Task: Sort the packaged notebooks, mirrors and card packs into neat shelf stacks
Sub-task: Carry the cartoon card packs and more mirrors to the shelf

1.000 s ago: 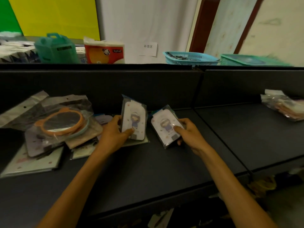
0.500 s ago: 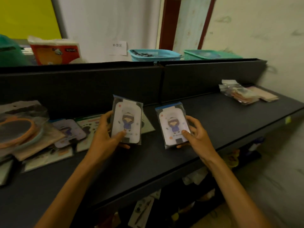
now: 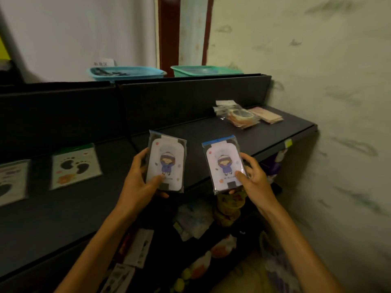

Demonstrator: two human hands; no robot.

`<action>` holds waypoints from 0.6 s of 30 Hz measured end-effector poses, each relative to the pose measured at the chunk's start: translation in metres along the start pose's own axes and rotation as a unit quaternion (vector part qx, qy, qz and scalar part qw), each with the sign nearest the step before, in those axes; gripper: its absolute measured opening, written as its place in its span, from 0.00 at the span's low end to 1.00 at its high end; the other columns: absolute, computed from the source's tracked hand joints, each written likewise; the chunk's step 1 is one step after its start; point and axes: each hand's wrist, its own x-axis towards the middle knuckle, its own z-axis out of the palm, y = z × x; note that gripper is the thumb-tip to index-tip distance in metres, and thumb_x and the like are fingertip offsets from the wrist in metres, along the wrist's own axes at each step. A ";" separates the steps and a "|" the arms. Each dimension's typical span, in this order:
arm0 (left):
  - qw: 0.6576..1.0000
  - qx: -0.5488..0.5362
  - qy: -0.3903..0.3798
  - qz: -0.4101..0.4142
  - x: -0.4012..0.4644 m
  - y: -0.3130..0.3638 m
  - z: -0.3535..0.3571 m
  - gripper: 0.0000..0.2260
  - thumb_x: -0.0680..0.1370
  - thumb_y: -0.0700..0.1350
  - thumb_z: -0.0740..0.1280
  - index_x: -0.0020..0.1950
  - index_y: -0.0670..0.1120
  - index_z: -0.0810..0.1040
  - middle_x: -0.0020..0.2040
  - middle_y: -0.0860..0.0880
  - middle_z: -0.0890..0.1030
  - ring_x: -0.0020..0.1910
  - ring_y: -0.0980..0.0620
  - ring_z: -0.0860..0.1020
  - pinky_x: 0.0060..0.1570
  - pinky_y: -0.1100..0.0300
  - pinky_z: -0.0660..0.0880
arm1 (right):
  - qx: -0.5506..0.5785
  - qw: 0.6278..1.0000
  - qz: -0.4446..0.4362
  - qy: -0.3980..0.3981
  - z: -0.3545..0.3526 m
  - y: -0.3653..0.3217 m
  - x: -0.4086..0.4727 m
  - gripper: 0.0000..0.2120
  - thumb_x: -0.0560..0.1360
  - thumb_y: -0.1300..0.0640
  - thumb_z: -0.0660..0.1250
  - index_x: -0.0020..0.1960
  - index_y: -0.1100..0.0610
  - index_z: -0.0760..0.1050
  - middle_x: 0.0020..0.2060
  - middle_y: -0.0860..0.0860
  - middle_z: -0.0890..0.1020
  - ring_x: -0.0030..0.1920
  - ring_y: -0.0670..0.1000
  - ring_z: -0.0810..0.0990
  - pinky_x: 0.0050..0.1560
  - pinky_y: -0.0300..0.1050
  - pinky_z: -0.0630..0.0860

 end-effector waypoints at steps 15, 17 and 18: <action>1.000 0.015 0.009 0.012 0.056 -0.003 0.124 0.32 0.75 0.35 0.67 0.73 0.56 0.57 0.54 0.56 0.76 0.47 0.51 0.81 0.32 0.58 0.80 | -0.006 1.000 0.007 0.015 -0.111 0.039 0.071 0.20 0.78 0.63 0.62 0.67 0.48 0.65 0.51 0.44 0.80 0.45 0.39 0.83 0.34 0.37 0.79; 1.000 0.016 0.021 0.009 0.071 -0.007 0.130 0.32 0.75 0.35 0.67 0.72 0.57 0.57 0.53 0.58 0.75 0.47 0.53 0.81 0.32 0.58 0.80 | -0.009 1.000 0.010 0.008 -0.114 0.043 0.088 0.21 0.78 0.63 0.62 0.67 0.49 0.65 0.50 0.44 0.80 0.45 0.40 0.83 0.34 0.38 0.80; 0.999 0.018 0.027 0.007 0.079 -0.010 0.133 0.33 0.75 0.36 0.67 0.72 0.58 0.57 0.52 0.59 0.75 0.47 0.54 0.81 0.33 0.58 0.80 | -0.010 1.000 0.014 0.004 -0.115 0.045 0.097 0.21 0.78 0.63 0.62 0.67 0.48 0.65 0.51 0.45 0.80 0.45 0.41 0.83 0.34 0.38 0.80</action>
